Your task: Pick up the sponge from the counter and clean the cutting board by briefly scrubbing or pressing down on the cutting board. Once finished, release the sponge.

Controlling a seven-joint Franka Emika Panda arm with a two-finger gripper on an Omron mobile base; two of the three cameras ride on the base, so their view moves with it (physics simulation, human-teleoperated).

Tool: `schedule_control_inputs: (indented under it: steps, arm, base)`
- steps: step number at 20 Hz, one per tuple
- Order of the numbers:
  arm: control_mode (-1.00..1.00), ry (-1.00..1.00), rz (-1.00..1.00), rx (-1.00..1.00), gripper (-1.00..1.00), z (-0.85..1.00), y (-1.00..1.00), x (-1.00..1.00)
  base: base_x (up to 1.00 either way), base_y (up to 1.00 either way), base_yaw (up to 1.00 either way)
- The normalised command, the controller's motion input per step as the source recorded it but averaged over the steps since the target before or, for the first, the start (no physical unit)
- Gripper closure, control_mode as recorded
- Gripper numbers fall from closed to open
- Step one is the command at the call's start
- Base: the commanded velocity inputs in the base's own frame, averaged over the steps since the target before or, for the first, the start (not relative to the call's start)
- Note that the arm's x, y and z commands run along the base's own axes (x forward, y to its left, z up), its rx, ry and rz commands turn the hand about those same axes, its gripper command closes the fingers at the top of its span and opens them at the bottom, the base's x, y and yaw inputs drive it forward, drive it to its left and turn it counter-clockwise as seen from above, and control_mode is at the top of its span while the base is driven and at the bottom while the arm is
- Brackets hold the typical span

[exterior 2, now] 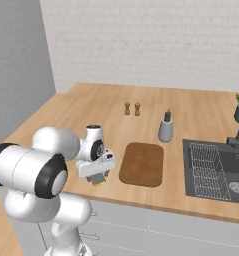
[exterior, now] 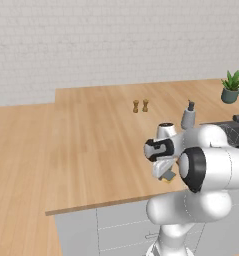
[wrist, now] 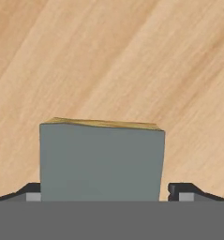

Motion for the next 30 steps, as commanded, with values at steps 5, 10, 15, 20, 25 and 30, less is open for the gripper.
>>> schedule_control_inputs:
  steps: [5, 10, 15, 20, 25, 30]
  arm:
    - [-1.00, 0.05, 0.00, 0.00, -1.00, 0.00, 0.00, 0.00]
    - [-1.00, 0.03, 0.00, 0.00, 1.00, -0.02, 0.00, 0.00]
    - [-1.00, 0.04, 0.00, 0.00, 1.00, -0.03, 0.00, 0.00]
    - [-1.00, -0.01, 0.00, 0.00, 1.00, 0.30, -0.04, 0.00]
    - [-1.00, -0.03, -0.13, 0.00, 1.00, 0.00, -0.63, 0.37]
    - [-1.00, -0.09, -0.15, 0.05, 1.00, 0.35, -0.77, 0.86]
  base:
    - [0.00, 0.00, 0.00]
    - [0.00, 0.00, 0.00]
    - [0.00, 0.00, 0.00]
    - [0.00, 0.00, 0.00]
    - [0.00, 0.00, 0.00]
    - [0.00, 0.00, 0.00]
